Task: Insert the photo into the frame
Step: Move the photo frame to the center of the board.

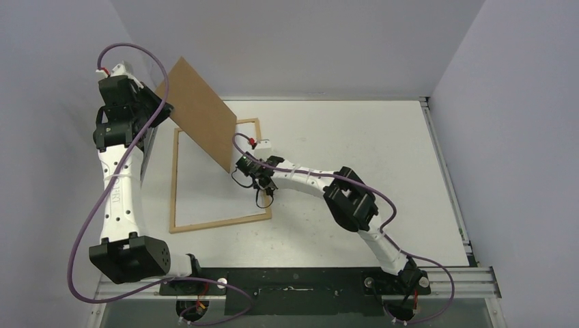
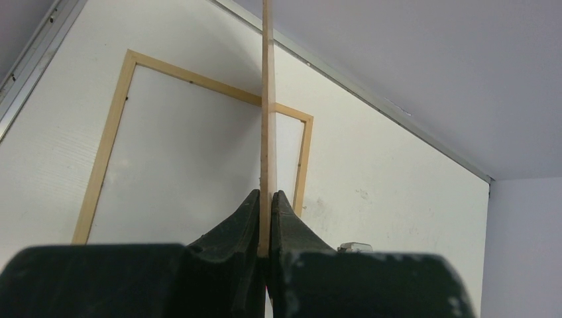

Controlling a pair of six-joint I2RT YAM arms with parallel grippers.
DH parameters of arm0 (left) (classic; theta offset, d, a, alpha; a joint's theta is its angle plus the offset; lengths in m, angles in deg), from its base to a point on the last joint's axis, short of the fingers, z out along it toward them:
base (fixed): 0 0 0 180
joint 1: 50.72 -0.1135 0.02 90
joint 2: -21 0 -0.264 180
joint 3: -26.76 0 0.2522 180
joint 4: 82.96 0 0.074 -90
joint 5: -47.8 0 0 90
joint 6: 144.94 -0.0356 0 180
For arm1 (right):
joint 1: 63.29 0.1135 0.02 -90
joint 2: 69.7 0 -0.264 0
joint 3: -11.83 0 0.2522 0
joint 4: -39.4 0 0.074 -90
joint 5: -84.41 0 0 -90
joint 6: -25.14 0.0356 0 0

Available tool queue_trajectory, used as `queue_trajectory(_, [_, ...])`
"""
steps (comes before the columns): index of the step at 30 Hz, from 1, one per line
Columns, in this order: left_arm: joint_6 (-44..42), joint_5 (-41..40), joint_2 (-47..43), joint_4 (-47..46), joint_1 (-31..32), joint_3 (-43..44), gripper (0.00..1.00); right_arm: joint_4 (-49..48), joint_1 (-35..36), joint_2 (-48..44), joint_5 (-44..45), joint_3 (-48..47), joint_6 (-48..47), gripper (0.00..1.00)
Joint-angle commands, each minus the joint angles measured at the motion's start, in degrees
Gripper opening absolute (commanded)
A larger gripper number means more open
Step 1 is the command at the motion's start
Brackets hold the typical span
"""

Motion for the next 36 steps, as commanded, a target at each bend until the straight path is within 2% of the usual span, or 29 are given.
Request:
queue_trajectory(1, [0.2,1.4,-0.4,-5.5,0.7,3.4,0.00,5.2,-2.9,-7.4,3.6,7.3,3.6,0.23])
queue_trajectory(11, [3.4,7.4,0.9,-8.1,2.6,2.1,0.00,-0.3,-10.8,-24.6,0.9,32.5,10.9,0.18])
queue_trajectory(19, [6.6,12.0,1.9,-11.0,5.1,1.5,0.00,-1.0,-12.8,-33.0,-0.2,40.6,7.6,0.22])
queue_trajectory(21, [7.5,12.9,1.9,-11.7,5.2,1.6,0.00,-1.8,-13.8,-35.3,-1.8,41.2,6.2,0.29])
queue_trajectory(22, [7.8,13.1,2.0,-11.8,5.2,1.7,0.00,-2.5,-14.3,-36.8,-2.7,41.5,5.5,0.36])
queue_trajectory(25, [8.6,13.7,2.0,-12.1,5.3,2.8,0.00,-4.4,-16.4,-43.3,-5.3,41.8,4.1,0.65])
queue_trajectory(27, [9.5,14.0,2.0,-12.4,5.3,3.5,0.00,-6.0,-18.5,-47.1,-8.7,41.4,2.8,0.77])
queue_trajectory(30, [11.7,15.2,2.4,-13.7,5.4,4.6,0.00,-8.8,-20.5,-51.9,-13.9,40.0,0.1,0.90])
queue_trajectory(32, [13.9,16.1,2.5,-15.2,5.5,5.3,0.00,-10.9,-21.6,-53.9,-17.3,39.4,0.6,0.94])
queue_trajectory(36, [19.6,18.2,2.5,-19.5,6.3,6.3,0.00,-20.1,-24.0,-56.8,-23.7,41.6,11.2,0.99])
